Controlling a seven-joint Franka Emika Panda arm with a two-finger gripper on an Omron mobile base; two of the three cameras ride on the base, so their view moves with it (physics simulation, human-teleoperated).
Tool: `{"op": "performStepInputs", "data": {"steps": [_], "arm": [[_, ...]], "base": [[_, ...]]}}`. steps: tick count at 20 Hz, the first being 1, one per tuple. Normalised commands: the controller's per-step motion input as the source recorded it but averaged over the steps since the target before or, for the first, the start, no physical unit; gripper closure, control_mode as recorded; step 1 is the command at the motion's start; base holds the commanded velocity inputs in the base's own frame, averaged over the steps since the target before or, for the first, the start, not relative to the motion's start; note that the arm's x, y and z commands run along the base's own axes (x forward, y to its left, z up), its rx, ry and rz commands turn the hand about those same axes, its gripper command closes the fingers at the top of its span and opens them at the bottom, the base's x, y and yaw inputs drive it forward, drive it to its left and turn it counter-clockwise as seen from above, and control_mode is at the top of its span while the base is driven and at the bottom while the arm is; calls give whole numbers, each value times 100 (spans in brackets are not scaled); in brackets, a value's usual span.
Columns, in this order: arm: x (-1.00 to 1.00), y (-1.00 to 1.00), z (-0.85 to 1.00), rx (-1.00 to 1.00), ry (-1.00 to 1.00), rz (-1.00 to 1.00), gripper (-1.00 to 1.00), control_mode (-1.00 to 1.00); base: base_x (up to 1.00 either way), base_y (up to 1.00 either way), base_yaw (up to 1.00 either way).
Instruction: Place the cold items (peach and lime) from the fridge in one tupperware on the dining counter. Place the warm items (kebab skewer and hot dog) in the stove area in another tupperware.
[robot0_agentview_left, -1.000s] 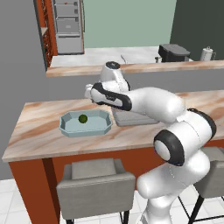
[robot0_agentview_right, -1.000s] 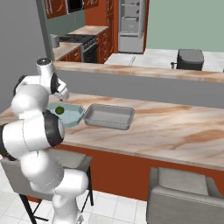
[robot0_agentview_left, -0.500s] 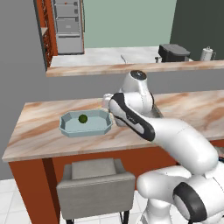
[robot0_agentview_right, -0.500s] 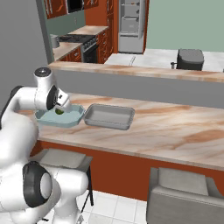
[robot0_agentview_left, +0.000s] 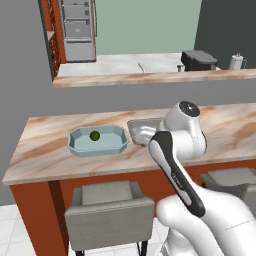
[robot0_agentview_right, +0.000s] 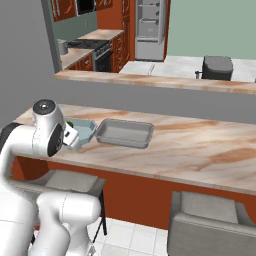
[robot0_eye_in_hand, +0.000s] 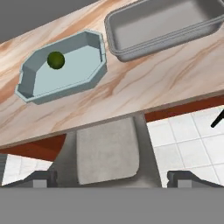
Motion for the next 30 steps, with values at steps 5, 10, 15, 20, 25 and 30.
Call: {"op": "performStepInputs", "data": {"steps": [5, 10, 15, 20, 25, 30], "arm": [[-35, -17, -14, 3, 5, -17, -100, -100], [-8, -3, 0, 0, -2, 0, -100, -100], [-11, -9, 0, 1, 0, -3, -100, 100], [0, 0, 0, 0, 0, 0, -100, 100], [0, 0, 0, 0, 0, 0, -100, 100], [0, 0, 0, 0, 0, 0, -100, 100]], "base": [[0, 0, 0], [0, 0, 0], [-52, -68, -22], [-58, -100, -34], [-27, -100, -24], [1, -100, -17]]}}
